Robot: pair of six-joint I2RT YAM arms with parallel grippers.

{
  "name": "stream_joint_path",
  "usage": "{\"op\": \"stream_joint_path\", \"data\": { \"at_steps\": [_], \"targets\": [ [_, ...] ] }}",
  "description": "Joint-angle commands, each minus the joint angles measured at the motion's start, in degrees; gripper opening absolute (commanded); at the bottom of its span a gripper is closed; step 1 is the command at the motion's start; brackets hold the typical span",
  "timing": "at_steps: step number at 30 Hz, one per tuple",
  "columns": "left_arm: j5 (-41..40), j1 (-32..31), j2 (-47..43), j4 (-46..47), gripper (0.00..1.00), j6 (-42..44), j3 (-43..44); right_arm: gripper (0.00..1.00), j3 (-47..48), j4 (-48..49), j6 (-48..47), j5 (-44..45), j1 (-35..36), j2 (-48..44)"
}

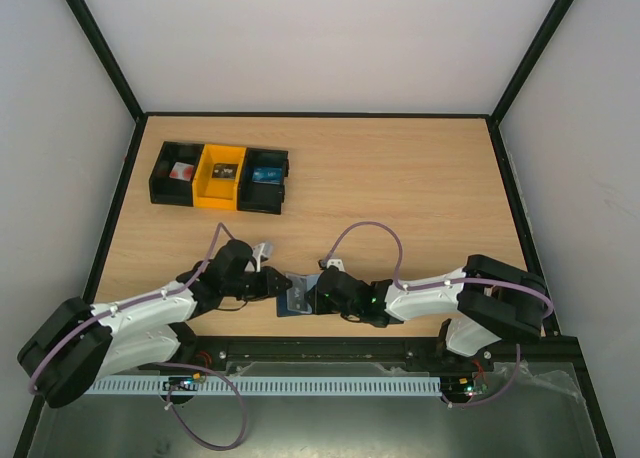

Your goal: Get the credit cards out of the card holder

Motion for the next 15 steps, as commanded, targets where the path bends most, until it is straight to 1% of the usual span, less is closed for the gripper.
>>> {"op": "stream_joint_path", "data": {
  "at_steps": [1,5,15],
  "targets": [
    [0.4,-0.3,-2.0,0.6,0.18,-0.9,0.5,0.13,-0.3,1.0,-0.1,2.2,0.5,-1.6],
    [0.3,-0.3,-2.0,1.0,0.18,-1.1,0.5,0.13,-0.2,0.9,-0.1,2.1,0.5,-1.7],
    [1.5,-1.0,1.4,4.4,0.21,-2.2,0.4,0.13,-0.6,0.3,0.0,3.3,0.5,-3.8]
  ]
}}
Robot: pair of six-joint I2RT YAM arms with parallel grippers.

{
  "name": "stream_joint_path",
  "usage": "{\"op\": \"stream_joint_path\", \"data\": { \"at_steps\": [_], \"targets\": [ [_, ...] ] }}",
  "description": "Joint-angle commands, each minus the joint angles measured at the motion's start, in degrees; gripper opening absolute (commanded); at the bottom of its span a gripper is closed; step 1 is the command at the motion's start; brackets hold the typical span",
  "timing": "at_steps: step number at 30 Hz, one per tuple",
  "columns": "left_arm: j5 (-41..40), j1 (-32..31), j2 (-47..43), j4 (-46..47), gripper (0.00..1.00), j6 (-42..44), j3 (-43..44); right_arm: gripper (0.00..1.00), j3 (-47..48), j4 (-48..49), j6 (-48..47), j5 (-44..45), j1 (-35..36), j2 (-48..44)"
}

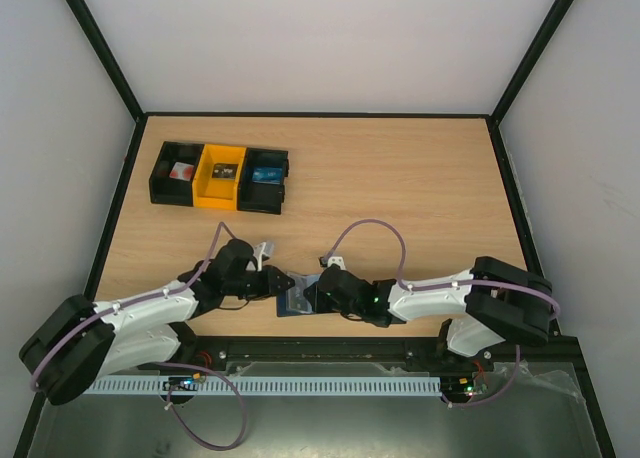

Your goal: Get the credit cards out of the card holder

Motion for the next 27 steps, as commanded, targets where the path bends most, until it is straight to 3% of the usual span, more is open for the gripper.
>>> {"op": "stream_joint_path", "data": {
  "at_steps": [1,12,27],
  "targets": [
    [1.1,-0.6,1.1,2.7,0.22,-0.9,0.5,0.13,-1.0,0.3,0.1,2.3,0.5,-2.2],
    [1.8,-1.4,4.2,5.5,0.31,-1.9,1.6,0.16,-2.5,-7.4,0.1,10.0,0.5,-7.3],
    [1.9,-7.6,11.6,15.1,0.37,-6.2,4.6,0.16,-7.3,-6.9,2.3,10.7,0.5,-8.8]
  ]
}}
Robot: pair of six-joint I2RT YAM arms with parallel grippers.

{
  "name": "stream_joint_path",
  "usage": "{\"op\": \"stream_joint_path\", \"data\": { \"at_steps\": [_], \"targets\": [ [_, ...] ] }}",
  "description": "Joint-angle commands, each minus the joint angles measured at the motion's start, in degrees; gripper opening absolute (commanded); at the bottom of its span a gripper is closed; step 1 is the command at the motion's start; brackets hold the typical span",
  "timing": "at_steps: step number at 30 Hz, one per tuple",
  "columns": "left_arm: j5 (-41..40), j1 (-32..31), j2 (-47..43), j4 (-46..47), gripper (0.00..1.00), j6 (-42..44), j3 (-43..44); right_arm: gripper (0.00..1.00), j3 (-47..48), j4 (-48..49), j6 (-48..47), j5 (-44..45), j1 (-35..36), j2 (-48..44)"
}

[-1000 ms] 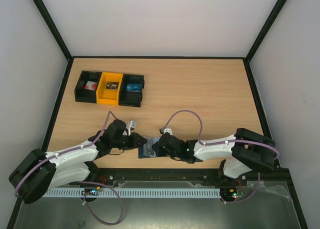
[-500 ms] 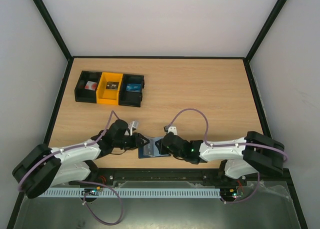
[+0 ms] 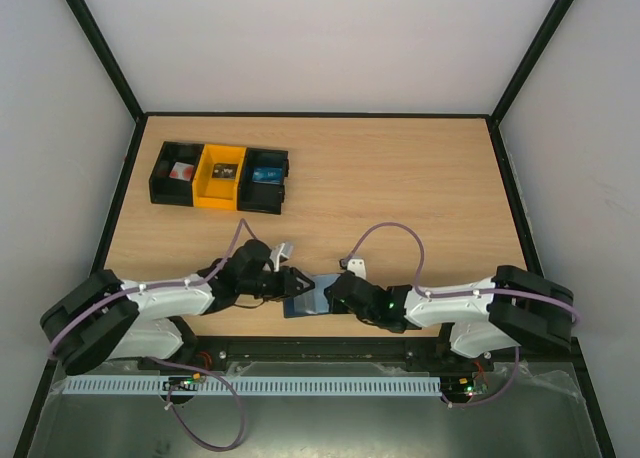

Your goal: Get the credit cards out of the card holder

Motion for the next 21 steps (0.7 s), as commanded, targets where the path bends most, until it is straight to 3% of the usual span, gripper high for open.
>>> {"op": "stream_joint_path", "data": {
  "at_steps": [1,11,21],
  "targets": [
    [0.5,-1.9,2.4,4.8,0.37,-1.3,2.4,0.16,-1.5,-1.6,1.0,2.8,0.4,-2.1],
    [1.1,-4.1,7.1,7.7,0.42,-1.4,4.8,0.16,-2.4,-3.1,1.7,4.5,0.4,-6.0],
    [0.5,-4.2,7.2,7.7,0.43,-0.9,4.7,0.18,-2.5,-9.6,2.6,8.5,0.4,-16.6]
  ]
}}
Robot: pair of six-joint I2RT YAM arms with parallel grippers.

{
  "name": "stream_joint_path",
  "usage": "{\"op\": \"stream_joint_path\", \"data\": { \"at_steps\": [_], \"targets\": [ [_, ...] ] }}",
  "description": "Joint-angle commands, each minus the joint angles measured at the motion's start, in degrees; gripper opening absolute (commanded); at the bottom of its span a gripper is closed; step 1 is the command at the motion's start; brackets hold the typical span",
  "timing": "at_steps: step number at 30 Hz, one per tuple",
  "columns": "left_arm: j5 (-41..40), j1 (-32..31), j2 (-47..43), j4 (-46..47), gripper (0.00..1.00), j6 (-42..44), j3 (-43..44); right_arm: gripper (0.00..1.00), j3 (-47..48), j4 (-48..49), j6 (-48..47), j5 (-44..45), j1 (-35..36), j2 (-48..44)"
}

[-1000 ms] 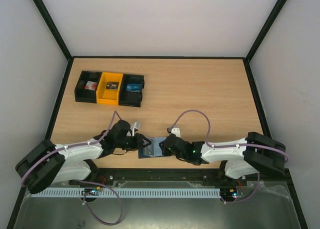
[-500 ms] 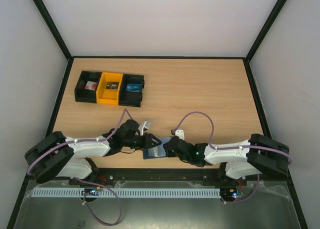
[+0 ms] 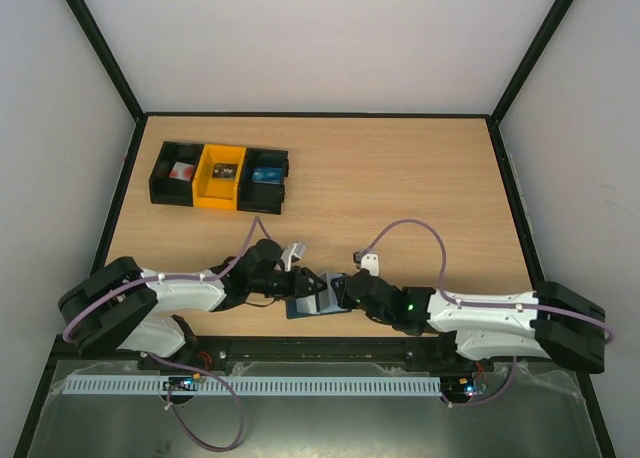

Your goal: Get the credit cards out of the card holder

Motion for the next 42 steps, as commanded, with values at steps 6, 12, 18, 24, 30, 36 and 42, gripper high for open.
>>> {"op": "stream_joint_path", "data": {
  "at_steps": [6,12,18,24,30,36,42],
  "targets": [
    [-3.6,0.0,-2.1,-1.9,0.43,1.7,0.4,0.21,-0.3,-4.7,-0.2,4.2,0.3,-7.3],
    [-3.5,0.6,-1.1,0.5,0.43,0.6,-1.7,0.21,0.0,-2.0,-1.1,2.1,0.3,-4.0],
    [-2.8,0.8,1.6,3.2,0.42,0.0,-2.7,0.21,1.1,0.5,-1.8,-0.9,0.3,1.8],
    [-2.6,0.8,3.4,5.0,0.42,-0.6,-3.6,0.2,1.7,1.3,-1.5,-2.2,0.3,8.0],
    [-3.0,2.2,3.8,4.8,0.42,-0.1,-5.0,0.19,1.0,2.5,-0.8,-3.6,0.3,12.7],
    [-2.3,2.6,3.9,7.0,0.33,-0.7,-6.2,0.16,0.7,3.6,-0.5,-4.5,0.4,13.7],
    [-2.0,2.5,5.8,10.6,0.33,-2.1,-6.5,0.15,0.6,4.3,-0.3,-4.8,0.4,14.2]
  ]
}}
